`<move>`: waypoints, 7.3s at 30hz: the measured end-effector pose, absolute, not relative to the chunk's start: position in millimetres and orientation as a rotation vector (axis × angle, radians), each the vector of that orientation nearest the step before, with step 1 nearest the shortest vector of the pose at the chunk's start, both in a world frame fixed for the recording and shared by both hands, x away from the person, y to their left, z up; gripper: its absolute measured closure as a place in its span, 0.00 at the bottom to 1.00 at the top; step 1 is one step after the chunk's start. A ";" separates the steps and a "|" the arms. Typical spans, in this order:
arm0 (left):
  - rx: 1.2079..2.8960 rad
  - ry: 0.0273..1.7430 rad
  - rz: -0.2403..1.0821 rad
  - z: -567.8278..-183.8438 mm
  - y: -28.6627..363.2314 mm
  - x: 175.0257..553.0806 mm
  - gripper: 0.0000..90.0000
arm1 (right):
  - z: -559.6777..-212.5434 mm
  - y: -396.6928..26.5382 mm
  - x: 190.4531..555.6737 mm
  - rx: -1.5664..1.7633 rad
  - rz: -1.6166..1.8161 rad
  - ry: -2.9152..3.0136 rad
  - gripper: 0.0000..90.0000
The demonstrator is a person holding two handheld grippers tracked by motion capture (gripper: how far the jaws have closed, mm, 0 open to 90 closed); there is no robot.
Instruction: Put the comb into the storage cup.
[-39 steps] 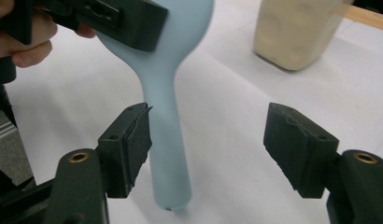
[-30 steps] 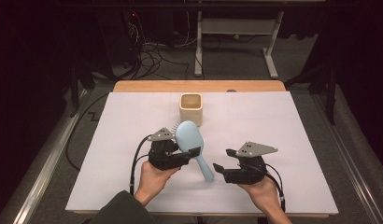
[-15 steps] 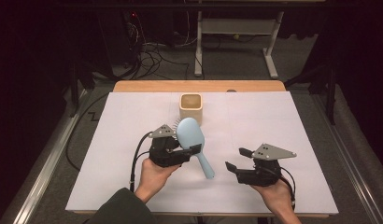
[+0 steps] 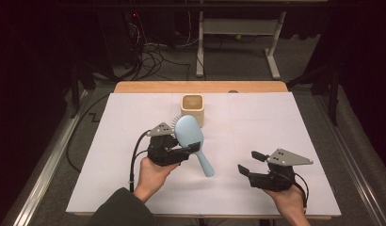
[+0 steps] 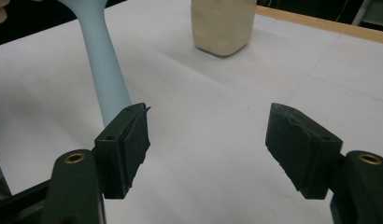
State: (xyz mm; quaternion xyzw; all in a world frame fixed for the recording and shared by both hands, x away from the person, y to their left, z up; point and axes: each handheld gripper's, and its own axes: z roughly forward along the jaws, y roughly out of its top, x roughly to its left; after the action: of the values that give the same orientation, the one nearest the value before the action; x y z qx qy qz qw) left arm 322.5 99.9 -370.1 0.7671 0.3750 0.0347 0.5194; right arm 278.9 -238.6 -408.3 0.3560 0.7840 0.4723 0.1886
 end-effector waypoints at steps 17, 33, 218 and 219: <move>1.834 0.915 0.102 -363.3 102.9 330.8 0.60 | -429.8 -269.3 270.1 1.063 1.319 2.132 0.35; 1.824 0.918 0.129 -349.7 106.2 336.7 0.60 | -439.8 -300.5 261.3 1.105 1.349 2.027 0.34; 1.839 1.202 0.397 -321.3 100.5 494.4 0.60 | -459.0 -324.9 245.3 1.180 1.396 1.918 0.33; 1.840 1.201 0.396 -321.7 100.1 494.5 0.60 | -459.0 -325.0 245.4 1.178 1.397 1.916 0.33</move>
State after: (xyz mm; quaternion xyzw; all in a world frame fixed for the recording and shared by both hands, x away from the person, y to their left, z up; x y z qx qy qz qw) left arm 494.5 100.1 -321.7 0.7404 0.4834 0.1592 0.4390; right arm 245.4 -325.0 -459.0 0.4316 0.7017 0.5115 0.2444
